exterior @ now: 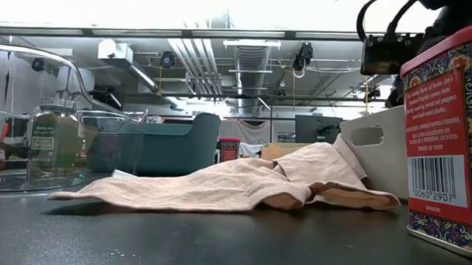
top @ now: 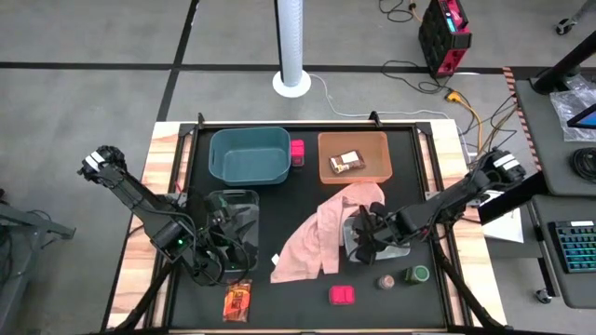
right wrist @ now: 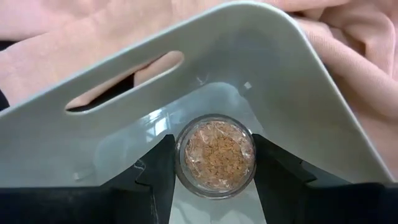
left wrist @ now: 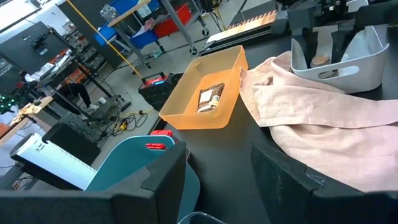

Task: Sort spices by type
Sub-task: Put the top brown seasoning bottle into the white bin, then adjust the white bin on the table

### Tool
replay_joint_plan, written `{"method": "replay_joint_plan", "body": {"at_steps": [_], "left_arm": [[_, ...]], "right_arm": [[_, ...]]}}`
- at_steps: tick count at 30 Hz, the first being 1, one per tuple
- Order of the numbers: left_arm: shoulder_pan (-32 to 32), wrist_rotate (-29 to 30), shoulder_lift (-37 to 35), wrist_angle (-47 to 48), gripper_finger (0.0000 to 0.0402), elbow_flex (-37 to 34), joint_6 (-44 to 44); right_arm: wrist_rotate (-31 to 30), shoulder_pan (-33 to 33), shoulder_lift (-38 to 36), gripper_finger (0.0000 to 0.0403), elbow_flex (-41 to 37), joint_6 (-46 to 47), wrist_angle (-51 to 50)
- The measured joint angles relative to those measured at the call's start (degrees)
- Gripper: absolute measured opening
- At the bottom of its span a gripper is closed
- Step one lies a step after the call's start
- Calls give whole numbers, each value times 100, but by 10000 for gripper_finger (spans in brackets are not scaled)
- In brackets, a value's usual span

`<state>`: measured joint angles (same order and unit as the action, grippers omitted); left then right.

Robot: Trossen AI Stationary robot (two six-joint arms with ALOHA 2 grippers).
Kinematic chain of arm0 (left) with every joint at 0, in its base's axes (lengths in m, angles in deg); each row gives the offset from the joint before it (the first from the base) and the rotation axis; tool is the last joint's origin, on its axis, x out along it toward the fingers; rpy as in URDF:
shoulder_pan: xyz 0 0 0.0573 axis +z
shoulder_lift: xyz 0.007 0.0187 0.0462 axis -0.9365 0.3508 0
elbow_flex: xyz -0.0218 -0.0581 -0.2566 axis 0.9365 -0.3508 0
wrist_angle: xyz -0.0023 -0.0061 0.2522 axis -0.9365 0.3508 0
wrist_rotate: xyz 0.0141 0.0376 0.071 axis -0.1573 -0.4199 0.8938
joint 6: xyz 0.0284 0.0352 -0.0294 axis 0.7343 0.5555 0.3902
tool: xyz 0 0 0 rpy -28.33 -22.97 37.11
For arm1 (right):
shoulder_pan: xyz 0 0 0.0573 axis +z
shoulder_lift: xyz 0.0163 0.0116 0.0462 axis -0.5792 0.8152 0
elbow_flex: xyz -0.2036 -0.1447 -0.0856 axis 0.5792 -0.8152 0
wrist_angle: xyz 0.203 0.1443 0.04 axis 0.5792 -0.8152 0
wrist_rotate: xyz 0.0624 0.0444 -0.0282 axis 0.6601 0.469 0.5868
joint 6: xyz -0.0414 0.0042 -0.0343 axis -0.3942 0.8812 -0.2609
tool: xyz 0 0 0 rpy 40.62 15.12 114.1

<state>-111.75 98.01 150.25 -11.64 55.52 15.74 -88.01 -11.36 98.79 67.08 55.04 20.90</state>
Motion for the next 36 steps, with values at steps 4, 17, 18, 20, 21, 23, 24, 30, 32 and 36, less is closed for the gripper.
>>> {"method": "replay_joint_plan", "body": {"at_steps": [4,17,18,20,21,23,24,30,32,36], "left_arm": [[0,0,0,0,166,0,0],[0,-2,0,0,166,0,0],[0,-2,0,0,166,0,0],[2,-2,0,0,166,0,0],[0,-2,0,0,166,0,0],[0,-2,0,0,166,0,0],[0,-2,0,0,166,0,0],[0,-2,0,2,166,0,0],[6,-2,0,1,166,0,0],[11,-2,0,2,166,0,0]], "right_arm": [[36,-2,-18,213,-7,10,59],[53,-2,-364,271,27,243,-85],[53,-2,-410,265,52,251,-133],[51,-2,-504,251,114,294,-323],[49,-2,-556,244,135,299,-394],[30,-2,-634,230,181,290,-463],[29,-2,-670,223,200,252,-462],[-347,-6,-704,157,377,-202,-403],[-428,-8,-702,127,382,-372,-328],[-430,-64,-678,58,377,-578,-162]]}}
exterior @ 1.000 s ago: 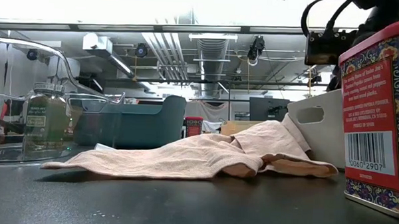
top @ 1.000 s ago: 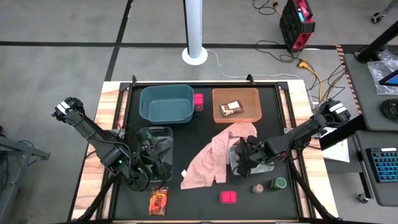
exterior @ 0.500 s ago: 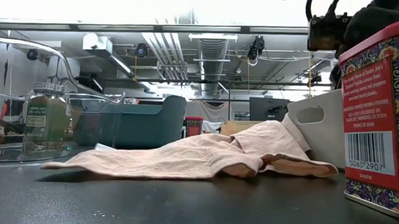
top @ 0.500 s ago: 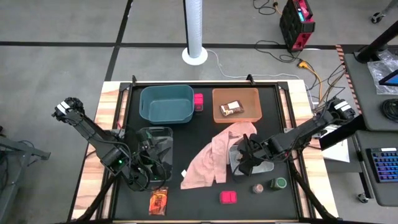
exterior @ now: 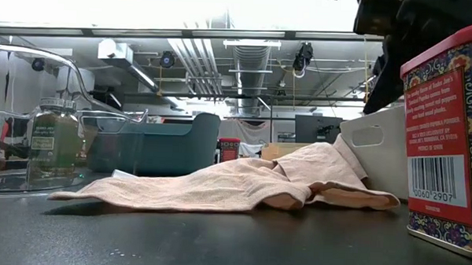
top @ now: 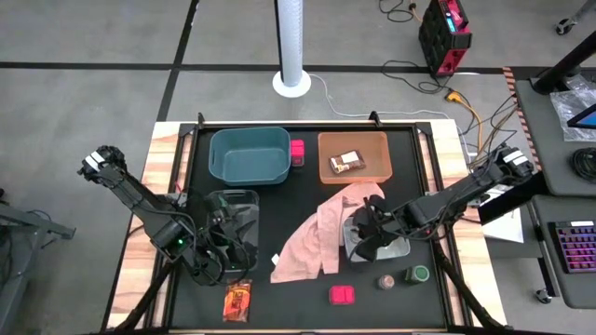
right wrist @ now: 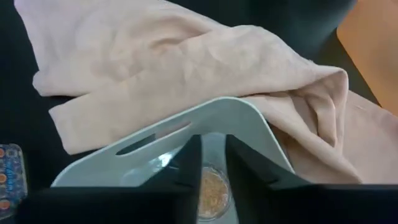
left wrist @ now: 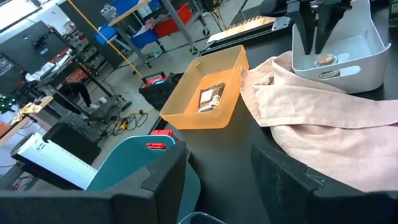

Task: Sort spices by type
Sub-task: Adjust the white bin on the table

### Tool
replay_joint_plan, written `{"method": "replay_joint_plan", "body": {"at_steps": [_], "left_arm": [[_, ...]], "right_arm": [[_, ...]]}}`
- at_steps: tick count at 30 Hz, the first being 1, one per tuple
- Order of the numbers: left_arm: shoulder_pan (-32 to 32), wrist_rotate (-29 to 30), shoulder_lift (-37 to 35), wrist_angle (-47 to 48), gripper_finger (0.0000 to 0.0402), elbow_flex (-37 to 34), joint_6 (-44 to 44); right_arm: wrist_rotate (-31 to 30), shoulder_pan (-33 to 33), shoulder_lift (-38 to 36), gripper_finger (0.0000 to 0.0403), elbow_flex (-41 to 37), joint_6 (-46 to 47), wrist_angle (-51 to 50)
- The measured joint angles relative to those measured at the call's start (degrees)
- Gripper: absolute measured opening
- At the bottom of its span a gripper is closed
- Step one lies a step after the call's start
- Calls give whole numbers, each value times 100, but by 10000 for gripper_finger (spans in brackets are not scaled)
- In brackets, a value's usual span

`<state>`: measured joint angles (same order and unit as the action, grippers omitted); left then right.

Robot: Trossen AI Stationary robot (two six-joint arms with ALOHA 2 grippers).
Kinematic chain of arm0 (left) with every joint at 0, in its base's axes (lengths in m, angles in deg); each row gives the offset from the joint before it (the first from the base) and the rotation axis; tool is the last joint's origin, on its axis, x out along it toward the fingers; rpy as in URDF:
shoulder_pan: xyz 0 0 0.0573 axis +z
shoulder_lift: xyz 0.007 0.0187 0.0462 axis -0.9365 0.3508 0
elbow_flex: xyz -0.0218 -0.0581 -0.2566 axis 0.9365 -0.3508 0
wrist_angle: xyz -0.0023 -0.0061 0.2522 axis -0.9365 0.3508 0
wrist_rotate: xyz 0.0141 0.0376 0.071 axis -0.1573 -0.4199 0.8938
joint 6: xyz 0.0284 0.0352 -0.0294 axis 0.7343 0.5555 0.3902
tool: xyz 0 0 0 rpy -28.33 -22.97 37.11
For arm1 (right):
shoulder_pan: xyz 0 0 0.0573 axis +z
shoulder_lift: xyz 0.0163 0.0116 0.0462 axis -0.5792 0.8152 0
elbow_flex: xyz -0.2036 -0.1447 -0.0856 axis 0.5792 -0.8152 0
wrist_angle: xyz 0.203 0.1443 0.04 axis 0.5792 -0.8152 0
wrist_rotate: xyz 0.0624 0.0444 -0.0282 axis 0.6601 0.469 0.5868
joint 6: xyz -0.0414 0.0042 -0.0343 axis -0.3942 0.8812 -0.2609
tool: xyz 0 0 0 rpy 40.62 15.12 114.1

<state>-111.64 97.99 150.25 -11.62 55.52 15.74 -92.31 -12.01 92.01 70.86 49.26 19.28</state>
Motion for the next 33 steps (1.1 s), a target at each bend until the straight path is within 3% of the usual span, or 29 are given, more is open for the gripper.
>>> {"method": "replay_joint_plan", "body": {"at_steps": [4,13,33], "left_arm": [[0,2,0,-2,166,0,0],[4,5,0,-1,166,0,0],[7,7,0,-2,166,0,0]], "right_arm": [[-11,-72,143,16,-1,-246,258],[-3,-333,610,9,-10,-427,398],[-318,-469,619,9,-12,-397,389]]}}
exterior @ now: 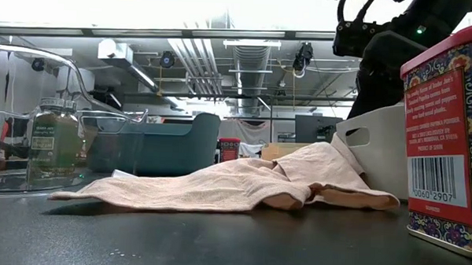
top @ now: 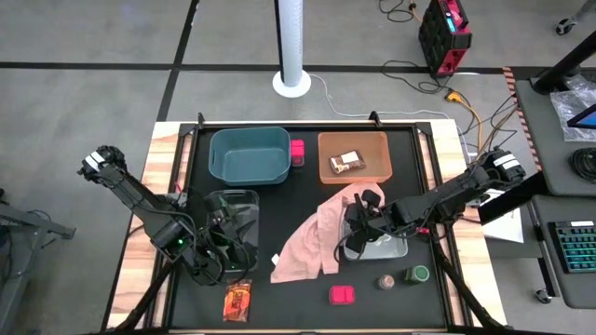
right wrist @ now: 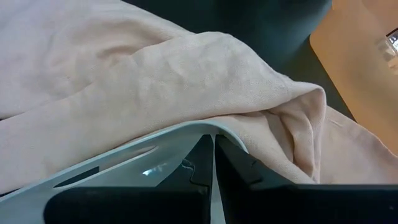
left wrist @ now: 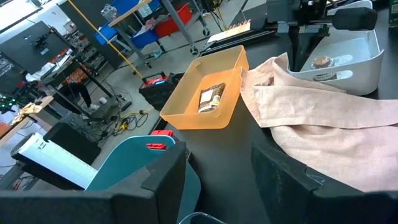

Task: Sort spices by type
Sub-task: Adjust the white bin on the table

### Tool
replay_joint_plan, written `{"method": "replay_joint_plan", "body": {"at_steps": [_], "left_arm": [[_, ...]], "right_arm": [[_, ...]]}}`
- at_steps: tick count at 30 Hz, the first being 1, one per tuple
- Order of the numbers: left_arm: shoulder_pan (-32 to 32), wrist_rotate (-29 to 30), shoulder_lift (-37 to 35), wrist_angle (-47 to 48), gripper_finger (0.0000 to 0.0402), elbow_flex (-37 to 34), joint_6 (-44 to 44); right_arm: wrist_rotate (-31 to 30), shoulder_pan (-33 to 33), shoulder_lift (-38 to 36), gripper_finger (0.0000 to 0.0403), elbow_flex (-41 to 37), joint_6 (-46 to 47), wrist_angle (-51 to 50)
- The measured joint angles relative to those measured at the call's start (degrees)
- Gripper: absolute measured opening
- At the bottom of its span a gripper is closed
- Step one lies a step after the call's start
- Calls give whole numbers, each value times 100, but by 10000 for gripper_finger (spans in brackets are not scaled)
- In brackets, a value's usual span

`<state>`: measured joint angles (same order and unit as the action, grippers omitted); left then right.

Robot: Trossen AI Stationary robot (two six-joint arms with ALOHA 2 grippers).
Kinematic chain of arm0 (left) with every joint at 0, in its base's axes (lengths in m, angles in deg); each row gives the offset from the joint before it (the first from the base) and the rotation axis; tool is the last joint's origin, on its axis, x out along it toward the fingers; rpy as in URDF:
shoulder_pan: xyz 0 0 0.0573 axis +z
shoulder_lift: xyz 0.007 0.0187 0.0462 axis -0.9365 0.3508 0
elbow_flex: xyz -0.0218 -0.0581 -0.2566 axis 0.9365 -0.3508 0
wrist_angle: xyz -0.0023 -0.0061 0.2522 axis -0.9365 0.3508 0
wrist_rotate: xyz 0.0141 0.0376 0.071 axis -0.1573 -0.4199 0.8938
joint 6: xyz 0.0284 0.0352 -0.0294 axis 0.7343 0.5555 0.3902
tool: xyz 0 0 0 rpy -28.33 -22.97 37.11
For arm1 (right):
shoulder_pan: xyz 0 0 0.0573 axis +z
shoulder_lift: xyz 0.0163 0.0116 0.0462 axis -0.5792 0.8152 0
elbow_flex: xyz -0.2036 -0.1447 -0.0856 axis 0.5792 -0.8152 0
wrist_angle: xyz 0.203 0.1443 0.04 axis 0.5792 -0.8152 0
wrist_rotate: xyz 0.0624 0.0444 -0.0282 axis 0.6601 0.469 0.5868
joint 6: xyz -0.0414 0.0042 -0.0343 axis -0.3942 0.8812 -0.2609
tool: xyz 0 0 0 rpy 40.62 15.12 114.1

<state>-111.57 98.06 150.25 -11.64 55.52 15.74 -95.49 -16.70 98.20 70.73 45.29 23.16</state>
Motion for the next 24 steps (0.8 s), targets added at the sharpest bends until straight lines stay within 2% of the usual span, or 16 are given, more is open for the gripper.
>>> {"method": "replay_joint_plan", "body": {"at_steps": [15,24], "left_arm": [[0,0,0,0,166,0,0],[0,-2,0,-35,166,0,-17]], "right_arm": [[-136,1,-87,9,4,-39,-45],[-137,68,-133,10,530,-132,-685]]}}
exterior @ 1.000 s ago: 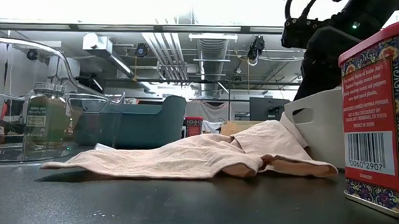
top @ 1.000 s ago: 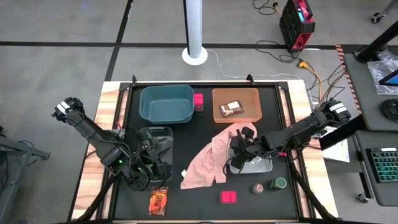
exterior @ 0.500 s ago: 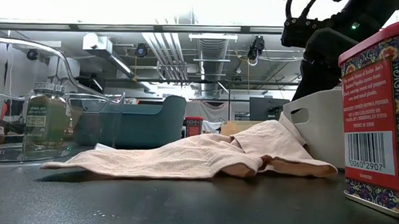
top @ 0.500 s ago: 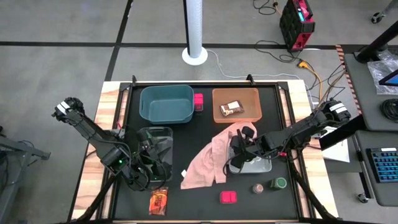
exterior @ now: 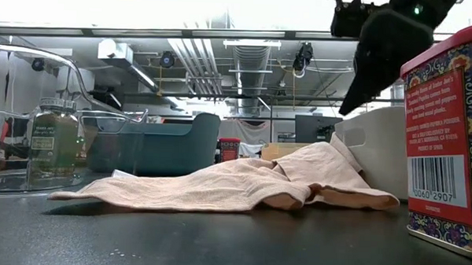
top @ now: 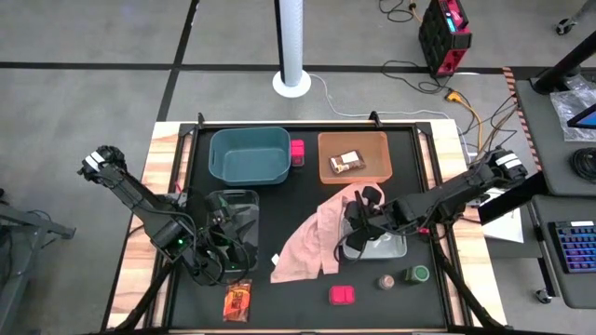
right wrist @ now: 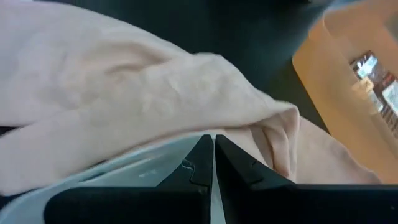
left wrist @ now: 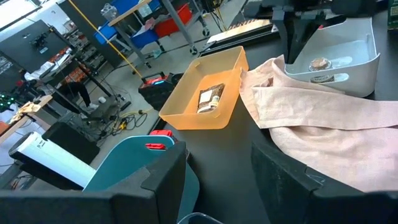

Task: Sort spices by type
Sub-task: Adjust the white bin on the table, then put the bottom red seasoning can into the blue bin

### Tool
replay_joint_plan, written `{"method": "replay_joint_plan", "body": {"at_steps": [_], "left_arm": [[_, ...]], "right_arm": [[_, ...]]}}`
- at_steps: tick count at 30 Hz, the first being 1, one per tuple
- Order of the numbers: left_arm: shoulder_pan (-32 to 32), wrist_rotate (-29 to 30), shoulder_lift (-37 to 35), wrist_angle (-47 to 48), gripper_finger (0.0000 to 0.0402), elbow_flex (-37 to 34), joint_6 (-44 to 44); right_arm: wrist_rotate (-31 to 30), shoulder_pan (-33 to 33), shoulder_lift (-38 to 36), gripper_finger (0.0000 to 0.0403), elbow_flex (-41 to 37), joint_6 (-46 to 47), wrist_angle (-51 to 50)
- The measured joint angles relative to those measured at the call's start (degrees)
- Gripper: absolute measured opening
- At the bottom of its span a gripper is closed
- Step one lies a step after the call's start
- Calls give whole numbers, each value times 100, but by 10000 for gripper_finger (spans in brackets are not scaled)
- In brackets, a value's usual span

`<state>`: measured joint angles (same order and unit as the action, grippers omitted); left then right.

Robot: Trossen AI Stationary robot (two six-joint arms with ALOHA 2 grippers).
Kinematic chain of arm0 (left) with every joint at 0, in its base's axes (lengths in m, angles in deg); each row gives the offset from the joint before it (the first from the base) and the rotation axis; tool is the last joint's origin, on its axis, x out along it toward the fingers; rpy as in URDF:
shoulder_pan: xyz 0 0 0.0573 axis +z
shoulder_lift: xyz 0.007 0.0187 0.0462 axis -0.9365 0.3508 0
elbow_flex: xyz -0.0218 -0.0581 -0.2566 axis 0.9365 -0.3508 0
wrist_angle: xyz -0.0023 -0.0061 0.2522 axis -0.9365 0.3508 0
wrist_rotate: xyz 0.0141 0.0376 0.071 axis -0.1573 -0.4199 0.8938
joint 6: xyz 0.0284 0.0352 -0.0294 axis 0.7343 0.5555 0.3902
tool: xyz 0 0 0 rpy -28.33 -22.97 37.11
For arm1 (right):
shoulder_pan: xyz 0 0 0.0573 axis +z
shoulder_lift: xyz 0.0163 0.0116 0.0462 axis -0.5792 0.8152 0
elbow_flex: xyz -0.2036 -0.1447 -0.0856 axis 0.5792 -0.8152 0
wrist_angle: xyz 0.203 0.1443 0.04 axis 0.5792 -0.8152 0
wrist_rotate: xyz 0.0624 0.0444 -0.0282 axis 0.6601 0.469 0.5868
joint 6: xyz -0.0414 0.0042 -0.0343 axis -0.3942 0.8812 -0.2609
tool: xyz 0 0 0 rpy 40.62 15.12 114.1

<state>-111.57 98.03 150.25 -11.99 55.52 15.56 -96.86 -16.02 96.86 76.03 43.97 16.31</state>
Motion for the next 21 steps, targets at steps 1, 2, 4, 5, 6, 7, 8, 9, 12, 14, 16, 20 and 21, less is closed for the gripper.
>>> {"method": "replay_joint_plan", "body": {"at_steps": [1,2,4,5,6,7,8,9,12,14,16,20,21], "left_arm": [[0,0,0,-4,166,0,-2],[0,0,0,-8,166,0,-2],[0,0,0,-9,166,0,-14],[0,-2,0,-9,166,0,-27],[0,-2,0,-11,166,0,-46],[0,-2,0,-11,166,0,-77],[0,-5,0,-13,166,0,-99],[0,-42,0,-34,166,0,-111],[0,-234,2,-177,166,1,-117],[0,-355,26,-305,166,2,-101],[0,-406,72,-411,166,2,-92],[0,-495,217,-740,166,2,-84],[0,-504,265,-820,166,2,-66]], "right_arm": [[-2,42,0,11,80,-20,-44],[0,95,0,12,155,-53,-92],[5,217,0,12,314,-151,-153],[7,289,0,12,387,-206,-140],[5,362,0,12,459,-265,-133],[7,444,0,12,521,-308,-136],[11,533,0,12,581,-338,-145],[15,627,0,12,639,-361,-150],[16,933,0,12,787,-474,-158],[18,1137,0,12,837,-508,-157],[18,1334,0,12,865,-504,-167],[18,1732,0,12,885,-503,-146],[18,1826,3,12,885,-479,-136]]}}
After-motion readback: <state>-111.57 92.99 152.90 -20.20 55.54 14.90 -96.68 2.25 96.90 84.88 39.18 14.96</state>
